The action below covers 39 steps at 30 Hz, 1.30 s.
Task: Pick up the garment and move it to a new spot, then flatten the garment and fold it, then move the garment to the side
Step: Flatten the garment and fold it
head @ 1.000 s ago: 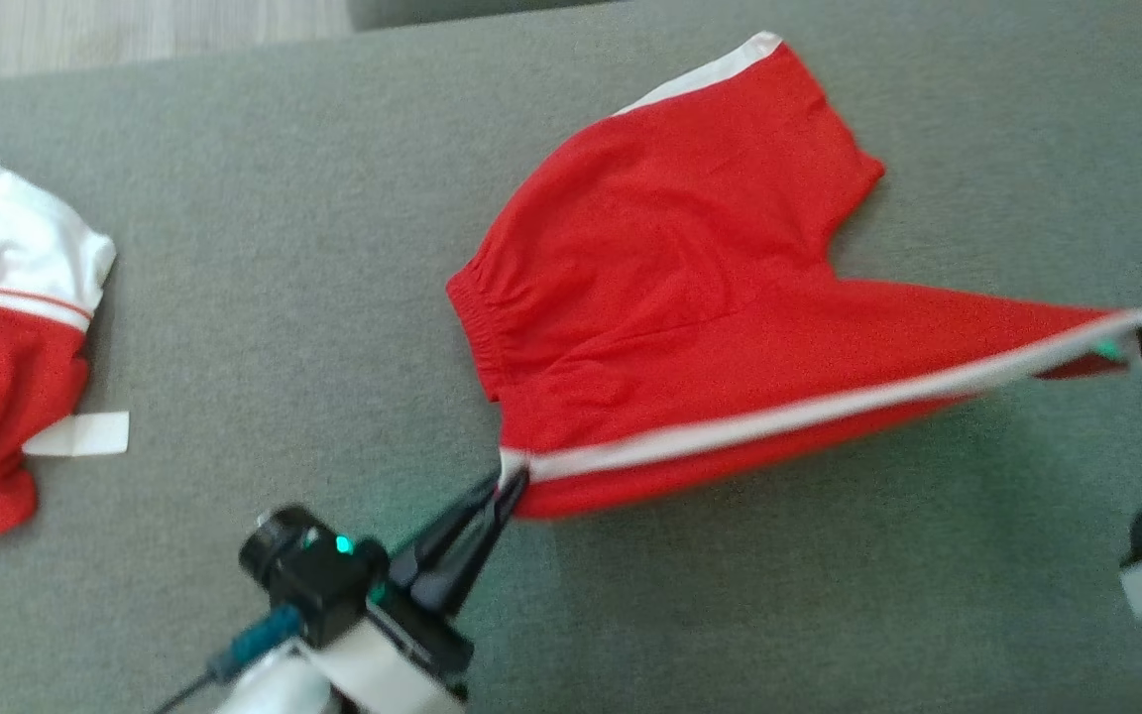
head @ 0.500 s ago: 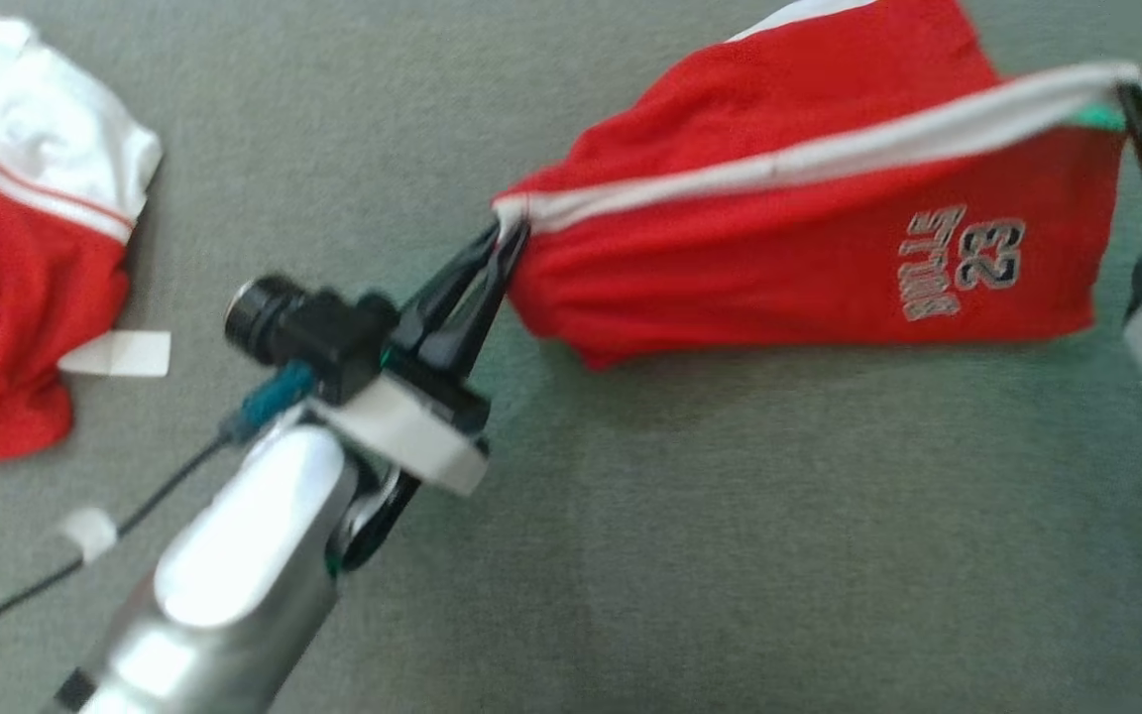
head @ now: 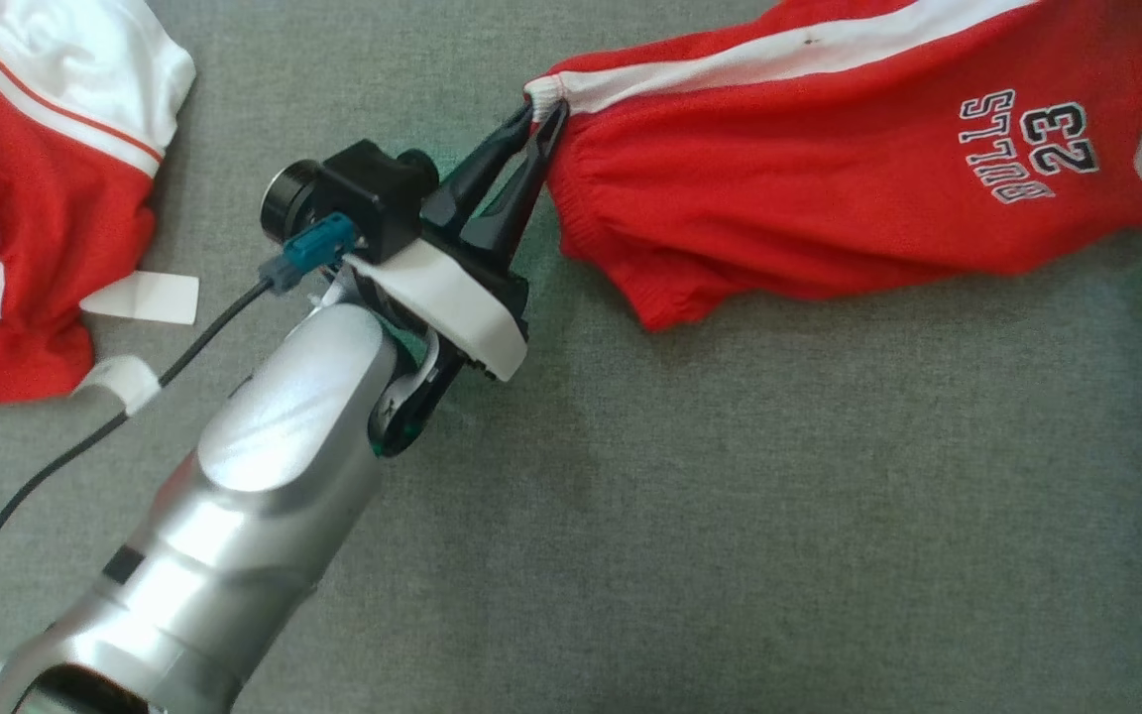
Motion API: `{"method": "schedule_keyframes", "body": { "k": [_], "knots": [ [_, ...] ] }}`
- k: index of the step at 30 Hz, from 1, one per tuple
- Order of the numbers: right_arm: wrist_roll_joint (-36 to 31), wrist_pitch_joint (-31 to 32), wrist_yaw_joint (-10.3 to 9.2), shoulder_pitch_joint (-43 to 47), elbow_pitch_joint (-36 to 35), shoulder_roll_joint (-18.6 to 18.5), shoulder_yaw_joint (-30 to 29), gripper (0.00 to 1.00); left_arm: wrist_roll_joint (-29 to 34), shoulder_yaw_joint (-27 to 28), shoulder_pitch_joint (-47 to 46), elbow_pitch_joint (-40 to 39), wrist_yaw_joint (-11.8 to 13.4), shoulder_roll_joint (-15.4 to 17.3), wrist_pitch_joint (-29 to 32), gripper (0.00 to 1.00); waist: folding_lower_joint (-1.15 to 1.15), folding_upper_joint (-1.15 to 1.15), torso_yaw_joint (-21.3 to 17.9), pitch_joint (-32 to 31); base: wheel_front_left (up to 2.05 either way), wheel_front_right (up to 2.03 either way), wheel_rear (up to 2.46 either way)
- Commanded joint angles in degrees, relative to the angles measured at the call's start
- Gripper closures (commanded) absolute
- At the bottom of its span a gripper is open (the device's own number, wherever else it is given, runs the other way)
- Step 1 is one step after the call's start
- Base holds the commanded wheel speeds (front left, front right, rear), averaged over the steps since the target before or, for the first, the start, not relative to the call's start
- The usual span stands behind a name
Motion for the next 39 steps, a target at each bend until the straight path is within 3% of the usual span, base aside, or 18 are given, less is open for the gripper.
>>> {"method": "schedule_keyframes", "body": {
  "k": [1, 2, 3, 4, 9, 12, 14, 16, 20, 23, 26, 27, 28, 29, 30, 34, 39],
  "knots": [
    [0.3, -1.1, -0.04, -1.0, -0.2, -0.2, 1.0, 0.94, -0.6, 1.3, -2.2, -0.3, -0.2, 1.0, -0.4, 0.68, -0.01, 0.00, 0.0, 0.6, 0.00, 0.00, 0.00],
    [0.4, -1.7, -0.04, -1.9, 1.1, 0.3, 1.6, 0.40, -0.8, 0.9, -2.6, 0.7, -0.3, 0.9, -0.7, 0.55, -0.01, 0.00, 0.0, 0.7, 0.00, 0.00, 0.00],
    [0.4, -2.6, -0.04, -2.7, 2.2, 0.8, 1.9, 0.00, -1.1, 0.6, -2.8, 1.6, -0.3, 0.8, -1.0, 0.09, -0.01, 0.00, -0.1, 0.8, 0.00, 0.00, 0.00],
    [0.5, -3.9, -0.04, -3.3, 3.4, 1.3, 1.9, 0.00, -1.3, 0.5, -3.0, 2.5, -0.3, 0.8, -1.6, 0.00, -0.01, 0.00, -0.2, 0.8, 0.00, 0.00, 0.00],
    [3.9, -8.9, -0.04, -2.7, 7.5, 4.2, 0.4, 0.00, -0.3, 0.4, -2.2, 5.0, 0.4, 1.2, -6.7, 0.00, -0.01, 0.00, -0.6, -0.7, 0.00, 0.00, 0.00],
    [5.8, -9.8, -0.04, -1.3, 8.2, 4.9, -0.6, 0.00, 1.2, 1.1, -0.6, 4.7, 2.5, 1.7, -8.5, 0.00, -0.01, 0.00, -0.7, -1.8, 0.00, 0.00, 0.00],
    [7.5, -9.8, -0.04, 0.5, 8.5, 5.2, -1.5, 0.00, 2.8, 2.4, 1.9, 3.3, 5.5, 2.2, -9.5, 0.00, -0.01, 0.00, -0.7, -3.0, 0.00, 0.00, 0.00],
    [9.2, -8.7, -0.04, 3.3, 9.5, 4.9, -2.9, 0.00, 5.8, 6.0, 6.7, -2.4, 9.8, 2.8, -9.8, 0.00, -0.01, 0.00, -0.3, -4.4, 0.00, 0.00, 0.00],
    [10.4, -5.7, -0.04, 6.4, 12.6, 4.6, -5.8, 0.00, 10.2, 12.6, 15.4, -12.8, 14.0, 2.1, -9.8, 0.00, -0.01, 0.00, 1.7, -5.7, 0.00, 0.00, 0.00],
    [11.0, -4.4, -0.04, 7.7, 15.5, 4.3, -7.9, 0.00, 14.3, 16.1, 21.1, -19.2, 15.3, 0.2, -9.8, 0.00, -0.01, 0.00, 4.0, -6.2, 0.00, 0.00, 0.00],
    [13.1, -0.5, -0.04, 9.2, 20.4, 4.8, -10.4, 0.00, 17.7, 18.7, 27.2, -23.6, 14.7, -2.8, -9.8, 0.00, -0.01, 0.00, 7.1, -6.8, 0.00, 0.00, 0.00],
    [13.6, 0.7, -0.04, 9.4, 21.6, 4.8, -10.7, 0.02, 18.5, 19.2, 28.3, -24.2, 14.4, -3.3, -9.8, 0.00, -0.01, 0.00, 7.7, -6.9, 0.00, 0.00, 0.00],
    [14.0, 1.5, -0.04, 9.6, 22.2, 4.8, -10.9, 0.33, 19.2, 19.6, 29.3, -24.6, 14.1, -3.7, -9.8, 0.00, -0.01, 0.00, 8.1, -7.1, 0.00, 0.00, 0.00],
    [14.5, 2.1, -0.04, 9.8, 22.6, 4.9, -11.1, 0.84, 19.6, 20.1, 30.1, -24.9, 13.8, -4.1, -9.8, 0.00, -0.01, 0.00, 8.5, -7.3, 0.00, 0.00, 0.00],
    [15.3, 2.6, -0.04, 9.9, 22.6, 5.2, -11.2, 1.00, 20.0, 20.6, 30.8, -25.1, 13.4, -4.5, -9.8, 0.00, -0.01, 0.00, 8.6, -7.4, 0.00, 0.00, 0.00],
    [16.2, 2.0, -0.04, 10.1, 21.9, 5.4, -11.1, 1.00, 21.5, 23.0, 32.7, -25.2, 12.3, -5.3, -9.8, 0.00, -0.01, 0.00, 7.4, -8.4, 0.00, 0.00, 0.00],
    [16.6, 0.1, -0.04, 10.7, 20.7, 5.4, -10.5, 1.00, 23.4, 25.9, 34.3, -25.4, 10.9, -5.3, -9.8, 0.00, -0.01, 0.00, 2.8, -10.0, 0.00, 0.00, 0.00]
  ]
}}
